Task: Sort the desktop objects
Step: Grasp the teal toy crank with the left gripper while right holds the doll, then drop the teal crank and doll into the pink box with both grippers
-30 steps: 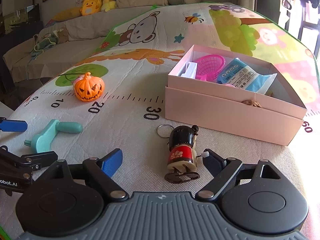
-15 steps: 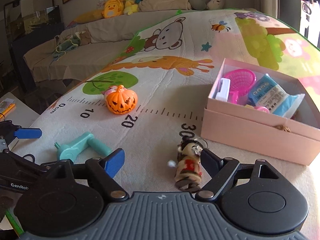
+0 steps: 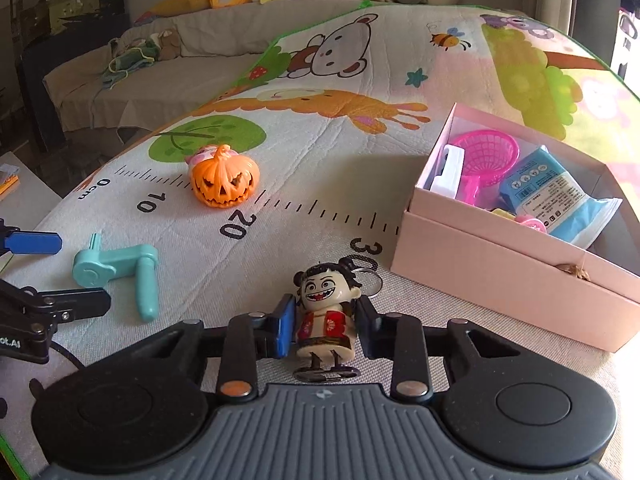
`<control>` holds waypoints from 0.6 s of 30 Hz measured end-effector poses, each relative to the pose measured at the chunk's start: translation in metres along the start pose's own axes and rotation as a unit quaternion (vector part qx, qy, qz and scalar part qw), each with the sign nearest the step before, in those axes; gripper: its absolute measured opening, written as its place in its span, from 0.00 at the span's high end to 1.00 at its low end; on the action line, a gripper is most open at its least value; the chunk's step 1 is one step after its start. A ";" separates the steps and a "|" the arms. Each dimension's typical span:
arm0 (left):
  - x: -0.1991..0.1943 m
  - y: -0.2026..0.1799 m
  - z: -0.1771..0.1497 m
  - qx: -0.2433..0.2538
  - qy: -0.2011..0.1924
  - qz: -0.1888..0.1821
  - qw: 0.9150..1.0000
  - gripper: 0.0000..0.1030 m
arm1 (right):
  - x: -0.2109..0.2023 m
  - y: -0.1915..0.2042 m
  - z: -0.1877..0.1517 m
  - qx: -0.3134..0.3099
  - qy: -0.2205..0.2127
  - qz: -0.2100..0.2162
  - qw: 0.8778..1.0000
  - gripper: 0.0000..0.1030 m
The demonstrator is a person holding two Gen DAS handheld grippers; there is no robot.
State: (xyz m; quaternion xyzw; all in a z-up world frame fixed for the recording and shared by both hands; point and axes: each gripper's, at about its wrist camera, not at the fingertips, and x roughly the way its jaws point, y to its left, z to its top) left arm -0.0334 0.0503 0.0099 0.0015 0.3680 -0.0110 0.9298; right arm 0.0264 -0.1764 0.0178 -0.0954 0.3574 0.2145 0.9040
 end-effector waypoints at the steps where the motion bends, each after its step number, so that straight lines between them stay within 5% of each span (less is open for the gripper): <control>1: 0.003 -0.002 0.003 0.003 0.001 -0.002 1.000 0.00 | -0.004 0.000 0.001 -0.003 -0.003 0.001 1.000 0.70; 5: 0.010 -0.011 0.011 0.016 -0.001 -0.004 1.000 0.07 | -0.034 -0.008 0.007 0.007 -0.025 0.008 1.000 0.70; 8: 0.008 -0.013 0.012 0.022 0.003 -0.011 1.000 0.47 | -0.068 -0.024 0.011 0.017 -0.050 0.004 0.999 0.70; 13: -0.017 -0.021 0.025 0.033 -0.036 -0.030 0.998 0.50 | -0.132 -0.064 0.013 0.037 -0.095 -0.035 0.994 0.70; 18: -0.055 -0.056 0.079 0.084 -0.116 -0.066 0.987 0.51 | -0.184 -0.101 0.020 0.056 -0.145 -0.067 0.986 0.70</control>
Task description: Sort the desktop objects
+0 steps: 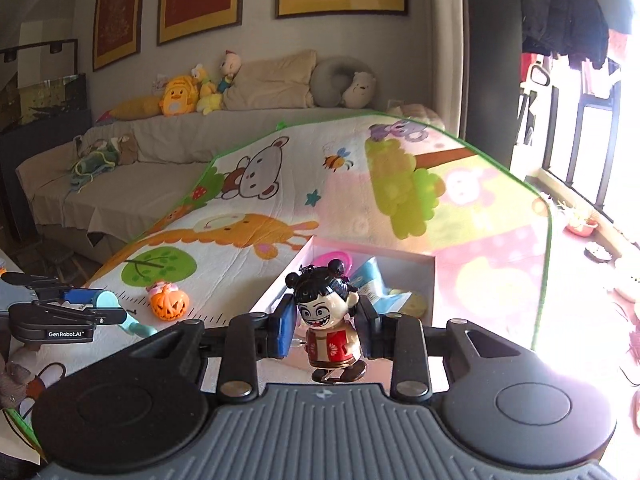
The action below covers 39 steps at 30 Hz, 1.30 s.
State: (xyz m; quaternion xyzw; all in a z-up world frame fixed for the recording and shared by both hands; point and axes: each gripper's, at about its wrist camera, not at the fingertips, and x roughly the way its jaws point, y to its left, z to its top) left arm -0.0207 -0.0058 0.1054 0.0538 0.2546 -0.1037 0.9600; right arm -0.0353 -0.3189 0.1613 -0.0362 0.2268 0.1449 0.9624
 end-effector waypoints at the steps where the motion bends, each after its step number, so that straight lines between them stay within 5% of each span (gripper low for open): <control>1: 0.001 -0.007 0.013 0.007 -0.011 -0.010 1.000 0.51 | -0.005 -0.008 0.006 0.005 -0.012 -0.003 1.000 0.70; 5: 0.031 -0.051 0.069 0.023 -0.042 -0.068 0.997 0.51 | -0.001 -0.038 0.031 0.029 -0.038 -0.013 0.999 0.70; 9: 0.093 -0.095 0.102 0.018 -0.036 -0.100 0.994 0.49 | 0.048 -0.063 0.057 0.060 -0.022 -0.006 0.998 0.70; 11: 0.126 -0.109 0.107 0.019 -0.019 -0.111 0.993 0.35 | 0.083 -0.071 0.064 0.066 -0.004 -0.017 0.998 0.70; 14: 0.147 -0.110 0.093 0.020 0.005 -0.095 0.995 0.20 | 0.135 -0.084 0.062 0.084 0.047 -0.026 0.995 0.55; 17: 0.132 -0.090 0.060 0.014 0.012 -0.085 0.996 0.07 | 0.159 -0.097 0.044 0.106 0.068 -0.036 0.991 0.53; 23: 0.081 -0.053 -0.021 0.022 0.028 -0.008 0.999 0.05 | 0.167 -0.097 0.013 0.114 0.089 -0.040 0.989 0.53; 27: 0.058 -0.025 -0.059 0.016 0.059 0.055 0.997 0.03 | 0.162 -0.045 0.012 0.048 0.079 -0.011 0.996 0.48; 31: 0.047 0.011 -0.073 -0.014 0.086 0.109 0.990 0.02 | 0.167 0.042 0.011 -0.032 0.076 0.075 0.994 0.37; 36: 0.035 0.040 -0.086 -0.038 0.098 0.127 0.986 0.01 | 0.200 0.146 -0.004 -0.105 0.114 0.145 0.977 0.25; 39: 0.034 0.046 -0.093 -0.050 0.101 0.124 0.986 0.01 | 0.224 0.190 -0.013 -0.142 0.136 0.152 0.968 0.22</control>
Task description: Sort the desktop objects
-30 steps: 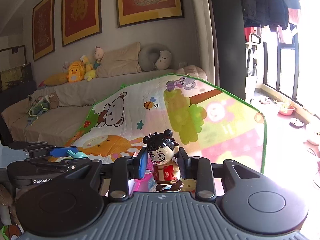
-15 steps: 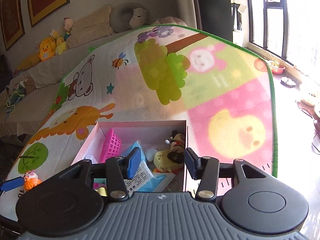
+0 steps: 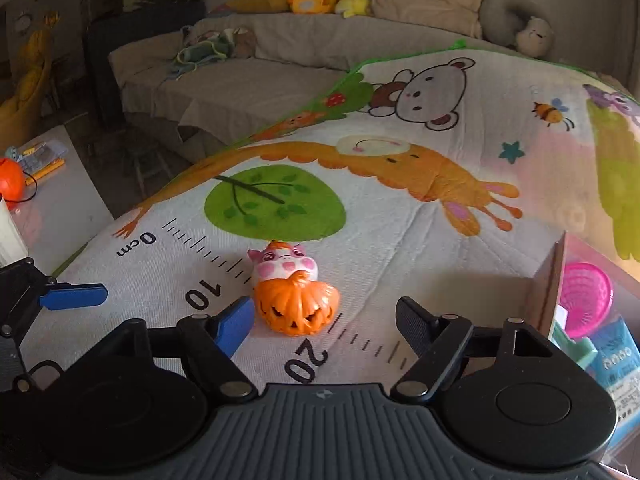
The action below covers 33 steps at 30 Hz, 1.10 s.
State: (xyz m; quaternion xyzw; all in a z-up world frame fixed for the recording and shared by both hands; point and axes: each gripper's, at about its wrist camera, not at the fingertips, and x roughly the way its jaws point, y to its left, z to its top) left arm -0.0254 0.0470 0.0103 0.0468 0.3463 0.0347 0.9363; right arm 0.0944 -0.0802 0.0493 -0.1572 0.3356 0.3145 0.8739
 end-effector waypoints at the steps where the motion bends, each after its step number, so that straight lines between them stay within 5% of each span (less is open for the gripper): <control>1: 0.001 0.001 -0.001 -0.003 0.001 -0.002 1.000 0.01 | 0.008 0.007 0.003 -0.007 0.004 -0.004 1.000 0.20; 8: -0.007 0.011 -0.001 -0.019 -0.019 -0.011 1.000 0.00 | 0.046 0.010 0.021 -0.003 0.031 0.003 0.999 0.19; 12: -0.011 0.018 -0.004 -0.027 -0.021 -0.016 0.999 0.00 | 0.060 0.012 0.029 -0.005 0.058 0.020 0.998 0.53; 23: -0.019 0.026 -0.017 -0.029 -0.017 -0.037 0.999 0.00 | 0.013 0.038 -0.005 -0.059 0.084 0.082 0.991 0.53; 28: -0.020 0.022 -0.018 -0.025 -0.018 -0.042 0.999 0.00 | -0.011 0.039 -0.018 -0.083 0.056 0.052 0.994 0.31; 33: -0.019 0.022 -0.018 -0.028 -0.014 -0.041 0.999 0.00 | -0.017 0.028 -0.030 -0.079 0.054 0.027 0.995 0.29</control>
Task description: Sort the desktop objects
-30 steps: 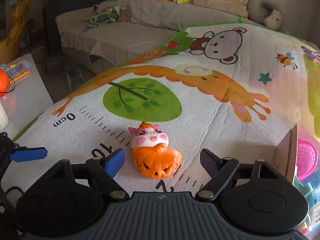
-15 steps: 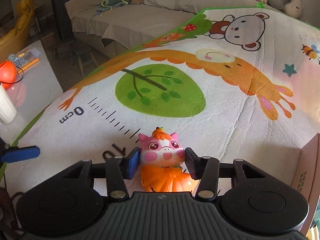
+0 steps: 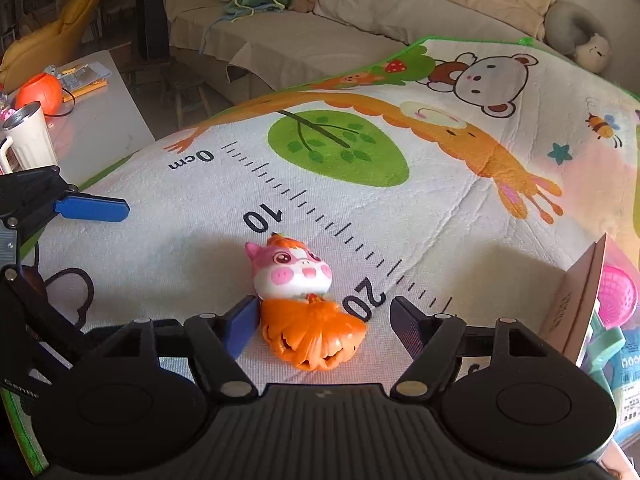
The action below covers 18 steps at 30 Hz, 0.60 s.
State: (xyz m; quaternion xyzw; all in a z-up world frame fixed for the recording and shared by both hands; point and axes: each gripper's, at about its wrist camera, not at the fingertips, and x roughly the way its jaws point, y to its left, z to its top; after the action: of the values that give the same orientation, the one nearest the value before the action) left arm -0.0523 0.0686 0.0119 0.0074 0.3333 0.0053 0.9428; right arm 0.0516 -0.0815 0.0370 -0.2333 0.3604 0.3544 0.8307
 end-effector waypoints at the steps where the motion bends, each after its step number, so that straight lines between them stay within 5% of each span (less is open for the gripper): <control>1: 0.000 0.000 0.000 0.000 0.000 0.000 1.000 0.00 | 0.000 -0.003 -0.003 0.007 0.002 -0.003 1.000 0.30; 11: 0.002 -0.003 0.000 0.007 0.006 0.006 1.000 0.00 | -0.008 -0.032 -0.033 0.076 -0.003 -0.109 0.991 0.30; 18: 0.005 -0.004 0.006 -0.011 0.000 -0.014 1.000 0.00 | -0.037 -0.031 -0.056 0.121 -0.049 -0.086 0.988 0.30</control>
State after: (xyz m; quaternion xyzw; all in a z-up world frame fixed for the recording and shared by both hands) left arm -0.0446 0.0649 0.0138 -0.0078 0.3333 -0.0045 0.9428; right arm 0.0330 -0.1532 0.0344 -0.1434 0.3380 0.2461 0.8970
